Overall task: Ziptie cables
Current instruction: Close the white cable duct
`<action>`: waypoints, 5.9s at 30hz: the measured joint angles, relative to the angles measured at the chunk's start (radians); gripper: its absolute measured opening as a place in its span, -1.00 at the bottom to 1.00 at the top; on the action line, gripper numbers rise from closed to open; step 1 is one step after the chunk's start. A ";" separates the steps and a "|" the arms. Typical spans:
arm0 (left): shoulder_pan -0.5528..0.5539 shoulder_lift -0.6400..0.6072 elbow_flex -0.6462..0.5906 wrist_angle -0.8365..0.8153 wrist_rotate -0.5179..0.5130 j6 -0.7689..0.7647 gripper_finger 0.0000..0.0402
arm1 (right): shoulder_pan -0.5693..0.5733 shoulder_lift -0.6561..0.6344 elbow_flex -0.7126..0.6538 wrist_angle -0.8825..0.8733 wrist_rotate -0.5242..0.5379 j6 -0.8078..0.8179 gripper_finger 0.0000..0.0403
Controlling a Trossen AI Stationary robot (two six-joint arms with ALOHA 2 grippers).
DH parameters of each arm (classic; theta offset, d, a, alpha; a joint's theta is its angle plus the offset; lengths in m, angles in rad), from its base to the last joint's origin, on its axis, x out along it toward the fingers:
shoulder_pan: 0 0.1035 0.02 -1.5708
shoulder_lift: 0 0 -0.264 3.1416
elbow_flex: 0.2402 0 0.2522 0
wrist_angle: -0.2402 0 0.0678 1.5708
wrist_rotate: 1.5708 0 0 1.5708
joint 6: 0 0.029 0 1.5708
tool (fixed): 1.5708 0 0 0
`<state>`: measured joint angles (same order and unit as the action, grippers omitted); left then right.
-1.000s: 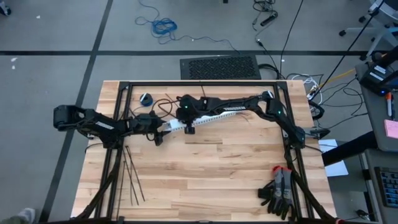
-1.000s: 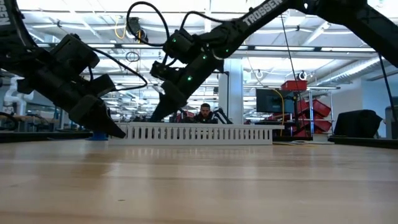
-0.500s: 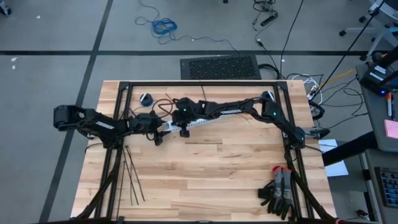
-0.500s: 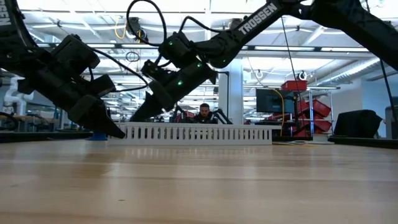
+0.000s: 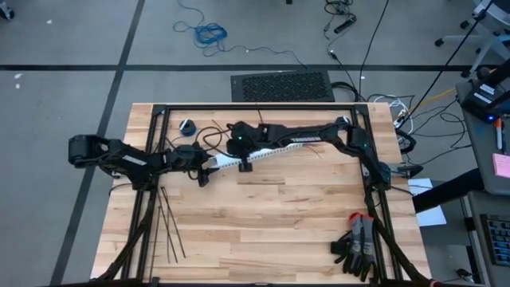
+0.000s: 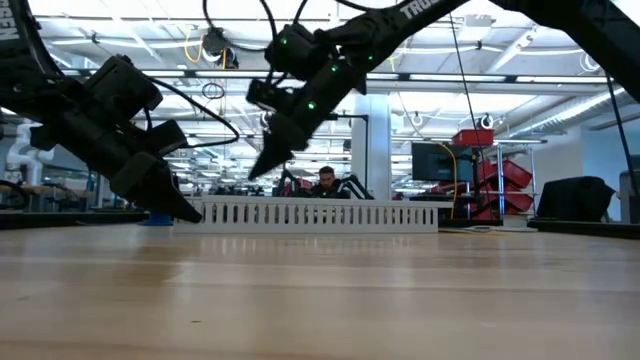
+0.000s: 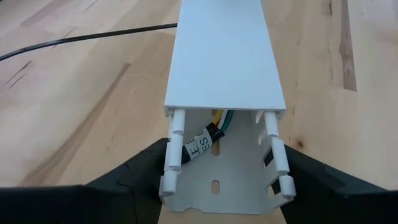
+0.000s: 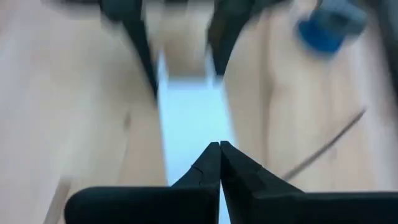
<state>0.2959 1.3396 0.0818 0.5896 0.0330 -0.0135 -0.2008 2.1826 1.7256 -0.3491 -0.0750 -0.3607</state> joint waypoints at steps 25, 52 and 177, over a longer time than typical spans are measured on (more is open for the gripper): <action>0.000 0.001 0.042 -0.060 -0.005 0.030 0.24 | 0.000 0.148 0.003 0.265 -0.153 0.072 -1.00; -0.003 -0.014 0.054 -0.080 0.106 0.208 0.47 | 0.013 0.009 0.001 -0.074 0.130 -0.018 -1.00; -0.001 -0.256 0.108 -0.440 0.079 0.080 0.39 | 0.019 -0.174 0.000 -0.150 -0.085 0.048 -0.97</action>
<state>0.2944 1.0833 0.1895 0.1499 0.1117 0.0667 -0.1819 2.0081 1.7253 -0.4987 -0.1596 -0.3132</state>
